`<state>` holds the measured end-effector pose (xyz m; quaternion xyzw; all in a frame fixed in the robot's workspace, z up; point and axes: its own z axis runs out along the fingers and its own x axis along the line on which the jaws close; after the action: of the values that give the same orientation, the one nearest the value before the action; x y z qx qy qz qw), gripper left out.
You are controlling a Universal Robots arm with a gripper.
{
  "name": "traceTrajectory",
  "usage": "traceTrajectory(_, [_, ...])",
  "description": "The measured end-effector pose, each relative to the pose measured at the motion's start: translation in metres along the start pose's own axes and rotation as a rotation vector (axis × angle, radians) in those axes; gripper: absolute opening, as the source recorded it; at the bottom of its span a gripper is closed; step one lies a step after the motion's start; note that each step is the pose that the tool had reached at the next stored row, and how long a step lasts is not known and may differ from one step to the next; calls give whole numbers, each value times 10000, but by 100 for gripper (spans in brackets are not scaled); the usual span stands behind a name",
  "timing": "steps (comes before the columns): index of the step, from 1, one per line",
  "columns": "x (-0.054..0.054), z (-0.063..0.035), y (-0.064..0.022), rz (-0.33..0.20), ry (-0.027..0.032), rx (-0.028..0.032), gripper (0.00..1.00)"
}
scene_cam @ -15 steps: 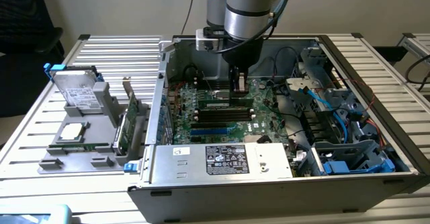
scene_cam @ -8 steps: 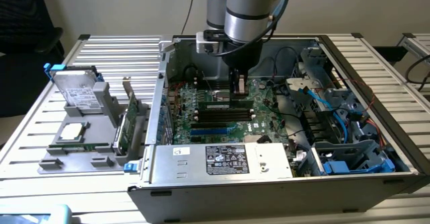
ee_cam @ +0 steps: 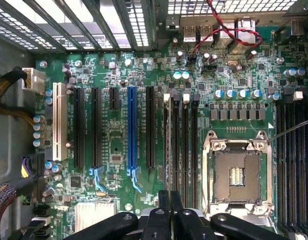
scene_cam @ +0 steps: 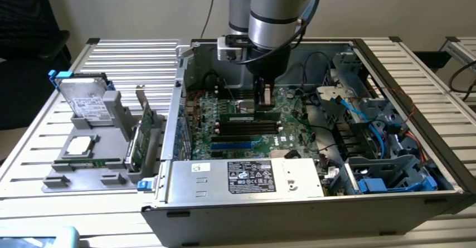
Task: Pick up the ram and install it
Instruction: 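Insert the ram into the slot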
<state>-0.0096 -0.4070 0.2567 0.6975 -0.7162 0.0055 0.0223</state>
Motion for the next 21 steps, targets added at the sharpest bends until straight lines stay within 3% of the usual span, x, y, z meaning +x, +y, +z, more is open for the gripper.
traceTrajectory(21, [-4,103,-2,2,22,45,13])
